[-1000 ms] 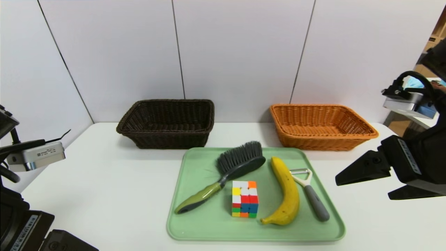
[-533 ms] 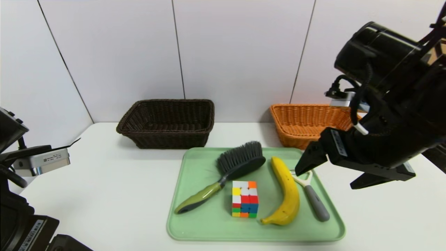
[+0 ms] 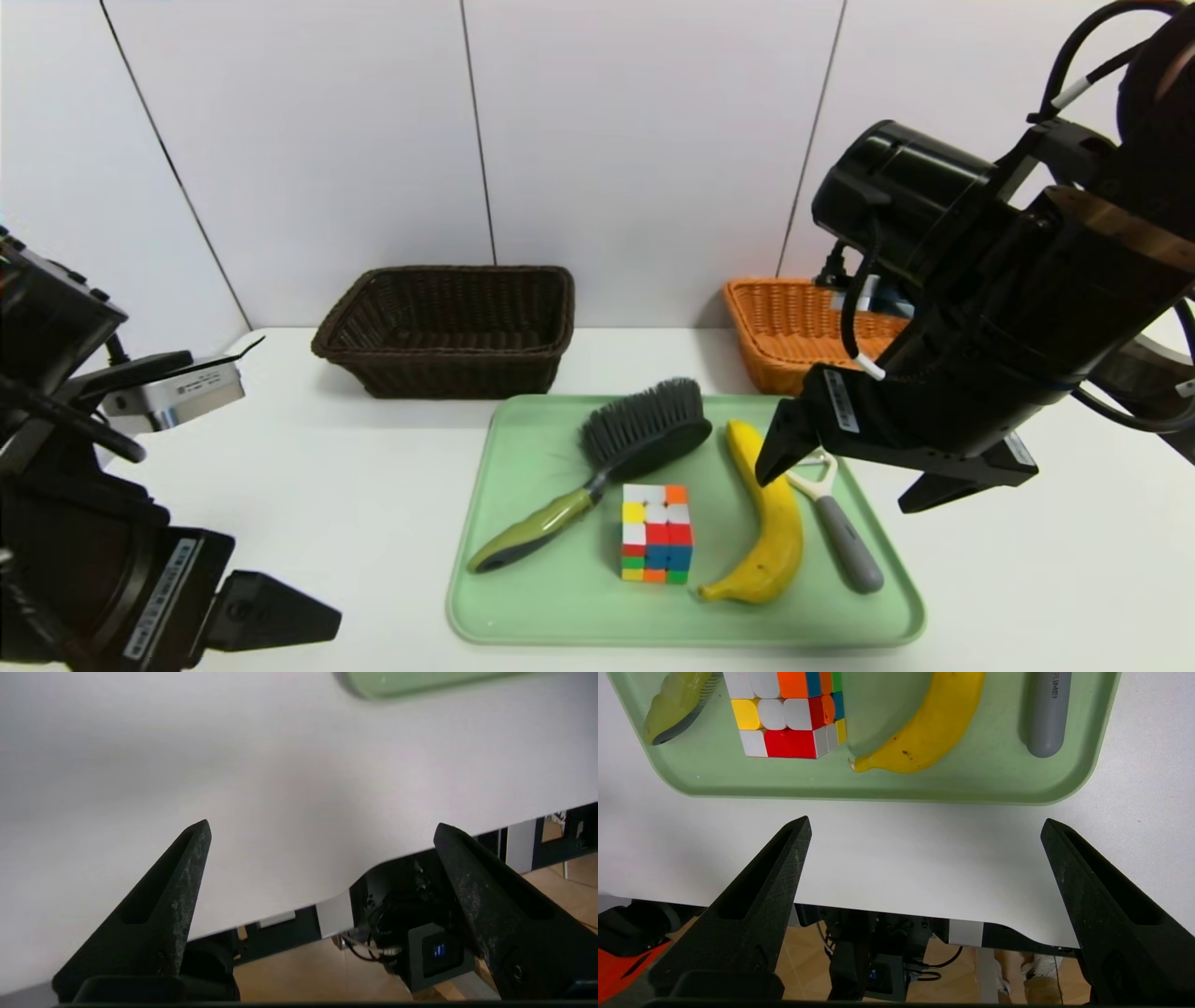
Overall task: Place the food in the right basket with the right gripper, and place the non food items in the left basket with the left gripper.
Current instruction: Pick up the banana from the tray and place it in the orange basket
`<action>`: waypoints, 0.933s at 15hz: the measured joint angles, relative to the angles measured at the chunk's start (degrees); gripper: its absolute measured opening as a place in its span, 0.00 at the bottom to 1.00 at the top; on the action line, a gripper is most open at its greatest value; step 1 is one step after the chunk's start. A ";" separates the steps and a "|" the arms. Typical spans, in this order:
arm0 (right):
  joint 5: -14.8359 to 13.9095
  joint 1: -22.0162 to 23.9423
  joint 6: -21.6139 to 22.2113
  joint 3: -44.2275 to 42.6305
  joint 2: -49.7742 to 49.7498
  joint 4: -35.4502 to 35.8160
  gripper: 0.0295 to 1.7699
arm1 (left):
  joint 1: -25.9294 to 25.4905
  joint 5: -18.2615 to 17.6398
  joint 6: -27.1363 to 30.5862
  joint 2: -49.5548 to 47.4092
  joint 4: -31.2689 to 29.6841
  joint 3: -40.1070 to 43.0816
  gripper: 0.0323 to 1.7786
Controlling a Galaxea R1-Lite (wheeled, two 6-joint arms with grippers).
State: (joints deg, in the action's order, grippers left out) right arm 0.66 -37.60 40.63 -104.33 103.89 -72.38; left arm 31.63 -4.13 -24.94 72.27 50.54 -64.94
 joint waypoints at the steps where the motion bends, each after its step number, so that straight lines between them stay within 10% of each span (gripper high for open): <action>1: 0.00 0.00 0.00 0.09 0.00 0.05 0.96 | 0.56 1.08 0.30 0.06 -4.35 1.85 0.95; 7: -0.44 -0.07 -0.06 -0.11 1.12 0.07 0.96 | 2.88 5.40 9.29 0.89 -34.61 14.51 0.95; 14: -3.22 0.87 -2.40 -0.96 5.45 0.00 0.96 | 3.91 5.51 9.44 4.68 -38.58 14.81 0.95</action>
State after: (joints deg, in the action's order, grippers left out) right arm -2.56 -36.73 38.23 -105.29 109.34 -72.38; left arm 35.55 1.38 -15.51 76.95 11.96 -50.13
